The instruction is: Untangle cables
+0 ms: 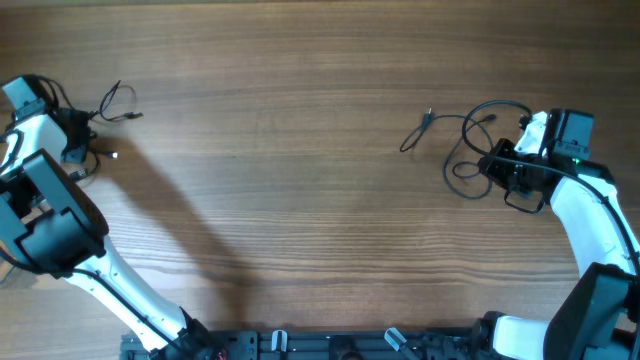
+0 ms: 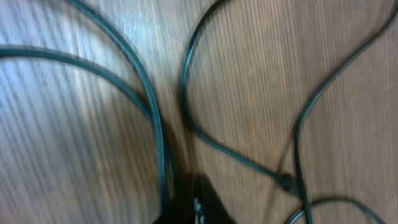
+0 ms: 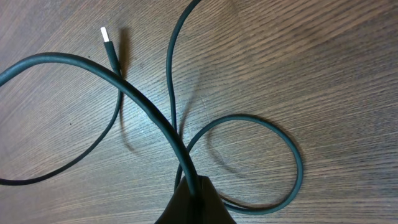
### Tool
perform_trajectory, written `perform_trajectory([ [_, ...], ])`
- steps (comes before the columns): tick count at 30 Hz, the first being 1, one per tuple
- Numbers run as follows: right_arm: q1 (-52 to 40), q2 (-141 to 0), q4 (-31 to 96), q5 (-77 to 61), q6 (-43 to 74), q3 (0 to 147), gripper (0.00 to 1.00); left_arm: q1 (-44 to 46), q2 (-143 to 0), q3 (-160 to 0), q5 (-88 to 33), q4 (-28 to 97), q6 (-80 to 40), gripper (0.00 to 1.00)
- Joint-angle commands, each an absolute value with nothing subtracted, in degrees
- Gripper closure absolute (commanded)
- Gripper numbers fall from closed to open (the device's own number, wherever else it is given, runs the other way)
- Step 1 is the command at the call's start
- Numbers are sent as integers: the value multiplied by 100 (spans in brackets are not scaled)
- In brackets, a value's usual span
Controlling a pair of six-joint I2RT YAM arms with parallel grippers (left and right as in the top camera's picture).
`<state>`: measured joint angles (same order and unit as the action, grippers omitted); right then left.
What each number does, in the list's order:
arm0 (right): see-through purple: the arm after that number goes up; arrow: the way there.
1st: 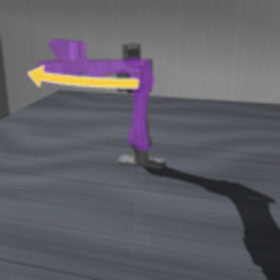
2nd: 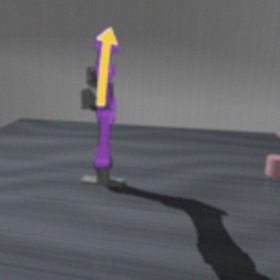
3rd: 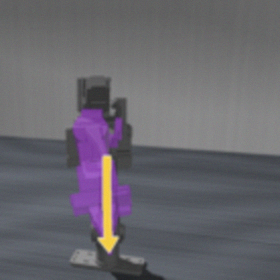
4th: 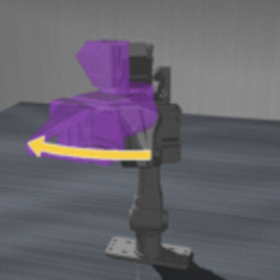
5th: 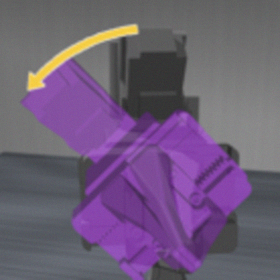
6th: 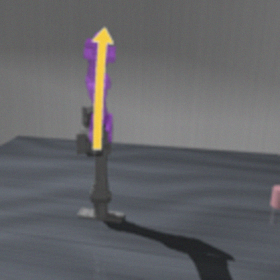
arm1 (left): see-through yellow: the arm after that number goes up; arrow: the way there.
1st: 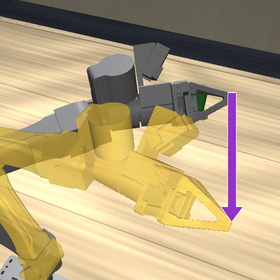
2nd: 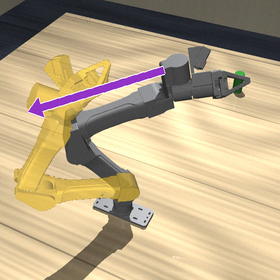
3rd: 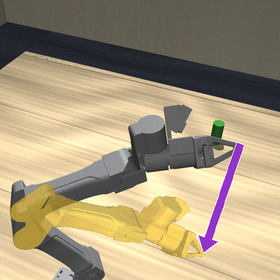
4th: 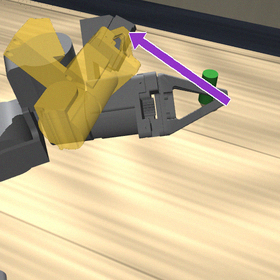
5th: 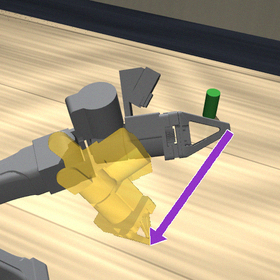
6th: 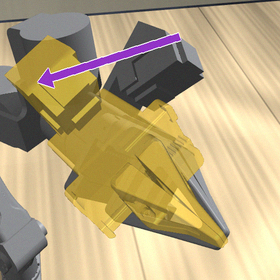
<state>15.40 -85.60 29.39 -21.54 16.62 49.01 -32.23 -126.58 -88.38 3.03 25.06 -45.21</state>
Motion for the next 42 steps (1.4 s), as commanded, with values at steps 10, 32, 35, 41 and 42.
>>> perform_trajectory([
  [10, 1516, -8643, 2928, -2051, 1553, 4910, 95, -3448, -12752, -8807, 1378, 4805, -5824, 96],
  [32, 1516, -8643, 2674, -2327, 1291, 4910, 95, -1927, -10829, -8807, -390, 5476, -3992, 96],
  [35, 1516, -8643, 2589, -2842, 1367, 4910, 94, -1409, -10582, -8807, -904, 5520, -3236, 96],
  [41, 1516, -8643, 2126, -3605, 1372, 4910, 92, 257, -10597, -8683, -1999, 4501, -2412, 48],
  [42, 1516, -8643, 2025, -3785, 1374, 4910, 94, 499, -10597, -8672, -2016, 4362, -2416, 41],
])
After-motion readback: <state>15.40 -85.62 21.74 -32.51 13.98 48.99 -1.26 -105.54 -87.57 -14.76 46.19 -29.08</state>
